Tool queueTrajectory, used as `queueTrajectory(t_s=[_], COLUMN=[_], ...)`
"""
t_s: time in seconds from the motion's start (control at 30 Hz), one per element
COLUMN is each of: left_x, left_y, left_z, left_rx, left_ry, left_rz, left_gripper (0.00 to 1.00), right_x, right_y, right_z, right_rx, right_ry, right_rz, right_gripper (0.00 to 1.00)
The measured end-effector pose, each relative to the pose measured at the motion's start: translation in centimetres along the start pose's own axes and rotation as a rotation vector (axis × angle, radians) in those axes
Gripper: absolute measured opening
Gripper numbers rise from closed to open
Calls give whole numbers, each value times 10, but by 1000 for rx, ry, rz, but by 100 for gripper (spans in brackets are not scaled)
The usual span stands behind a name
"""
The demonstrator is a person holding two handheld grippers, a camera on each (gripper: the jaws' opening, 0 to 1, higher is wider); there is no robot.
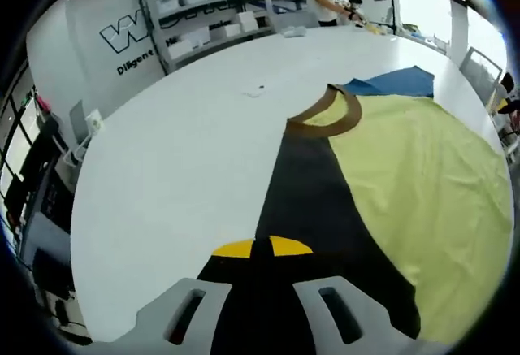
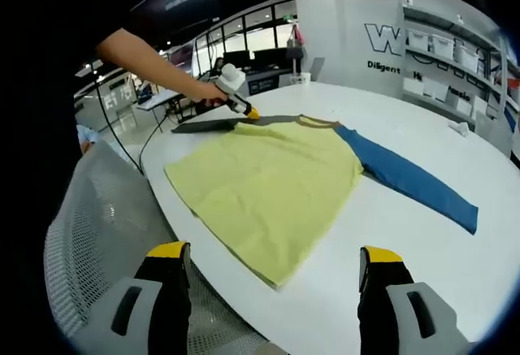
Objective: Fold the garment on the visible template until the final outline fits inside the template.
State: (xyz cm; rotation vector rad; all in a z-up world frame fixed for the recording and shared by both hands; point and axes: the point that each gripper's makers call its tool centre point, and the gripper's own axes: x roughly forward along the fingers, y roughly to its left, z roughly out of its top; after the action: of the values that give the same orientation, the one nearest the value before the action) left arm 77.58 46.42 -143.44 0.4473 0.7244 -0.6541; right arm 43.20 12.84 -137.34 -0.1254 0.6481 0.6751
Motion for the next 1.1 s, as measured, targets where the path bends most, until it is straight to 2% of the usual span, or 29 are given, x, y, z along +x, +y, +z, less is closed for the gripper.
queueTrajectory(t_s=[0.1, 0.23, 0.3, 0.63, 0.97, 1.1], left_x=[1, 2, 3, 12, 22, 17], left_y=[1, 4, 7, 18, 29, 26], left_z=[0, 2, 2, 10, 18, 19], left_rx=[5, 44, 87, 130, 237, 197], left_ry=[1, 13, 21, 32, 29, 14], left_rz=[2, 3, 7, 27, 45, 45], left_gripper=[1, 0, 0, 0, 0, 2], right_x=[0, 1, 2, 6, 5, 6], right_y=[-1, -3, -3, -2, -5, -5], right_z=[0, 1, 2, 4, 2, 3], right_rx=[5, 12, 15, 18, 22, 22], right_ry=[1, -2, -4, 2, 12, 10], right_rz=[-5, -8, -9, -2, -7, -5], right_gripper=[83, 83, 83, 83, 83, 83])
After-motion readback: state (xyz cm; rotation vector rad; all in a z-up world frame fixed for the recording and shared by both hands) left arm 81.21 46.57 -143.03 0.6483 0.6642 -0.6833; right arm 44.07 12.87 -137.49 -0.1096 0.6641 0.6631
